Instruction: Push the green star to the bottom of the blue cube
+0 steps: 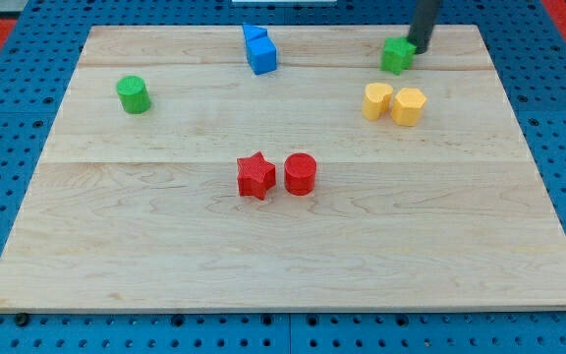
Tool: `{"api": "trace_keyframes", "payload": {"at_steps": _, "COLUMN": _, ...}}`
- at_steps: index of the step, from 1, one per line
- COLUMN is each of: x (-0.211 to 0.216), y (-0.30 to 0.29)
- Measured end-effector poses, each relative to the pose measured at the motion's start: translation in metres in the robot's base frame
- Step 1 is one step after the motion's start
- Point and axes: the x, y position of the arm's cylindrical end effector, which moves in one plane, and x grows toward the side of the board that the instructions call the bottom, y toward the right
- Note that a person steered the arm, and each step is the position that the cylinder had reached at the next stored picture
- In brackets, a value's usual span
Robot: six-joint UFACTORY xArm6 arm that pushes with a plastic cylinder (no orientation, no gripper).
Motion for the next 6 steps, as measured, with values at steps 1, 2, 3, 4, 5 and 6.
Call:
{"api": "trace_keyframes", "payload": {"at_steps": 1, "x": 0.002, "y": -0.054}}
{"api": "trace_keyframes", "payload": {"at_steps": 2, "x": 0.01, "y": -0.077}}
{"api": "trace_keyframes", "payload": {"at_steps": 3, "x": 0.011, "y": -0.052}}
{"api": "trace_keyframes", "payload": {"at_steps": 4, "x": 0.019, "y": -0.045}}
{"api": "trace_keyframes", "payload": {"at_steps": 5, "x": 0.04, "y": -0.092}}
{"api": "trace_keyframes", "payload": {"at_steps": 6, "x": 0.056, "y": -0.143}}
